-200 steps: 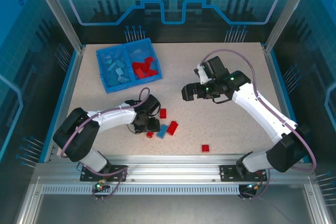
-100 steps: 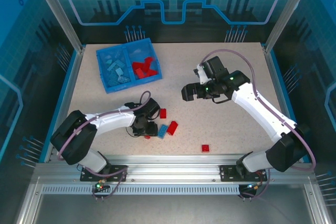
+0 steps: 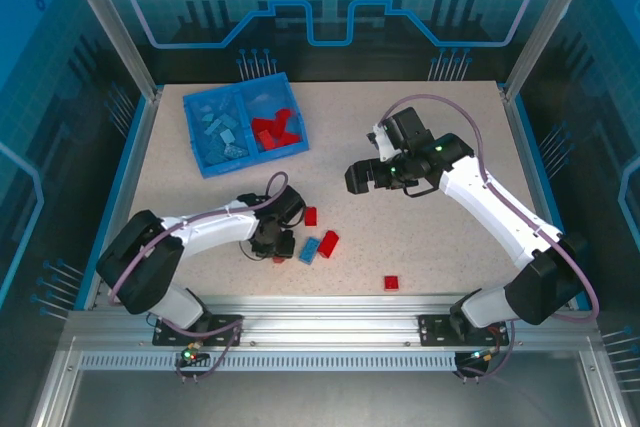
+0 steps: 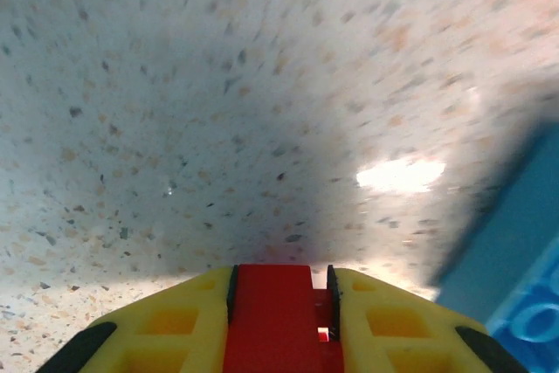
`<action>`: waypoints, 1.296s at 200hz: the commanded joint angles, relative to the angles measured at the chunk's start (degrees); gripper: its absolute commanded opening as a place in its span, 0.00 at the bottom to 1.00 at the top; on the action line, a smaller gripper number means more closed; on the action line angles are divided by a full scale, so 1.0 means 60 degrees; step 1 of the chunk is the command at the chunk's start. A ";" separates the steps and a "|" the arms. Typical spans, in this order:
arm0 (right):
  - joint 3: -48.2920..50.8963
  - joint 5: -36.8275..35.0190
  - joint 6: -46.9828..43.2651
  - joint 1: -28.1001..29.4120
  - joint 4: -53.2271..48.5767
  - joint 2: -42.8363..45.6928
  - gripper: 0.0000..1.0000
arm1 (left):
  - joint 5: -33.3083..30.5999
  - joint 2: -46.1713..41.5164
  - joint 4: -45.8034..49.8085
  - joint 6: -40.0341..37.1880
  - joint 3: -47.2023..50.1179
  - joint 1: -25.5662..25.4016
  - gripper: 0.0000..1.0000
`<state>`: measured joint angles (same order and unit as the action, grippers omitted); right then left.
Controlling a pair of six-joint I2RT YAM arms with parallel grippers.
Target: Sort the legos into containers by color
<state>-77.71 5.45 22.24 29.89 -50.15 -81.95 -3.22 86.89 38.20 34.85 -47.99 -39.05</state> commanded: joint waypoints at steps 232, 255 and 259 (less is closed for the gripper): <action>0.0237 -0.0874 0.0014 -0.0272 -0.0203 0.1369 1.00 | -0.1261 0.5714 0.2981 -0.1422 -1.3809 0.3753 0.53; 0.0266 -0.0914 0.0063 -0.0321 -0.0111 0.1268 1.00 | -0.0935 0.3645 0.2612 -0.0948 -1.1160 0.2760 0.54; 0.0279 -0.0909 0.0081 -0.0331 -0.0105 0.1258 1.00 | -0.0893 0.3303 0.2521 -0.0878 -1.0676 0.2536 0.55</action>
<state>-76.79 0.43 22.50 29.02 -50.59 -73.95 -13.28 119.94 52.51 25.52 -123.31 -17.10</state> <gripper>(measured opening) 0.999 0.535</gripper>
